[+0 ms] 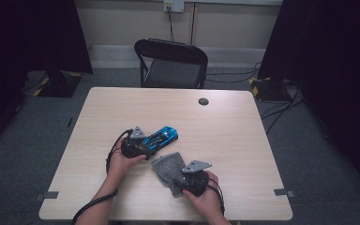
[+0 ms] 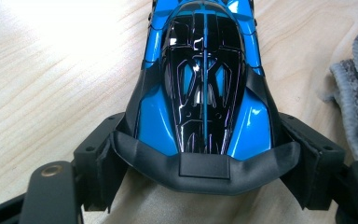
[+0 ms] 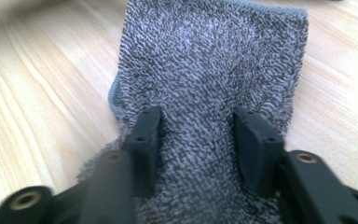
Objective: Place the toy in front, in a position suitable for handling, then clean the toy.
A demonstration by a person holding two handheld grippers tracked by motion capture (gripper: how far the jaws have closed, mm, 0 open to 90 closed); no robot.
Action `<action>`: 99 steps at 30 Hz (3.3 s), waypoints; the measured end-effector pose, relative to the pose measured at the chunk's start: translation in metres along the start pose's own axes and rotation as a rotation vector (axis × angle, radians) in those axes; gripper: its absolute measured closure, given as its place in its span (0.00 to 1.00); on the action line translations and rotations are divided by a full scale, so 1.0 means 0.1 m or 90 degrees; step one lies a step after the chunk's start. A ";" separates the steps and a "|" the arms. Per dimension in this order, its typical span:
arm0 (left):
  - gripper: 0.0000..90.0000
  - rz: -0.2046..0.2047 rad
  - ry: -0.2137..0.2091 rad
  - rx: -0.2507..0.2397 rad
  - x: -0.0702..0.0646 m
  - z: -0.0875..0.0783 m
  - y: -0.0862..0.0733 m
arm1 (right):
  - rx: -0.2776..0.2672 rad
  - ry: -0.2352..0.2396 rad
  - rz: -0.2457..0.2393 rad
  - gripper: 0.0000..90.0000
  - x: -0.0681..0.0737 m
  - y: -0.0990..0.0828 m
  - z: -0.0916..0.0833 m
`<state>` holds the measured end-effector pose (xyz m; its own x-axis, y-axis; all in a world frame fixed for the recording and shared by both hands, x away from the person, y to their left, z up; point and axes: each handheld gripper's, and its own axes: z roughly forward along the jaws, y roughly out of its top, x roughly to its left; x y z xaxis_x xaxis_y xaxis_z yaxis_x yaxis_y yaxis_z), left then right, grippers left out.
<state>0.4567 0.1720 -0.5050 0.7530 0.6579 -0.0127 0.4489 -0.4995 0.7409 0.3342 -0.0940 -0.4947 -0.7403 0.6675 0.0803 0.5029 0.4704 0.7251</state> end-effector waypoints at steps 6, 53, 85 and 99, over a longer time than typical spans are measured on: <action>0.27 0.000 0.000 0.000 0.00 0.00 0.00 | 0.013 0.009 0.015 0.76 -0.08 0.03 -0.01; 0.27 -0.002 0.001 0.000 0.00 0.00 0.00 | -0.012 0.030 0.075 0.84 -0.78 1.03 -0.06; 0.27 -0.002 0.001 0.001 -0.01 -0.01 0.00 | 0.074 0.051 0.005 0.84 -0.63 1.18 0.55; 0.27 -0.003 0.001 -0.001 -0.01 0.00 0.00 | 0.074 0.022 0.065 0.83 -0.98 1.20 0.54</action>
<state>0.4559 0.1720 -0.5050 0.7504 0.6609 -0.0149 0.4515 -0.4960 0.7417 0.4916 -0.0714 -0.4526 -0.6961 0.6963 0.1749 0.6234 0.4655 0.6282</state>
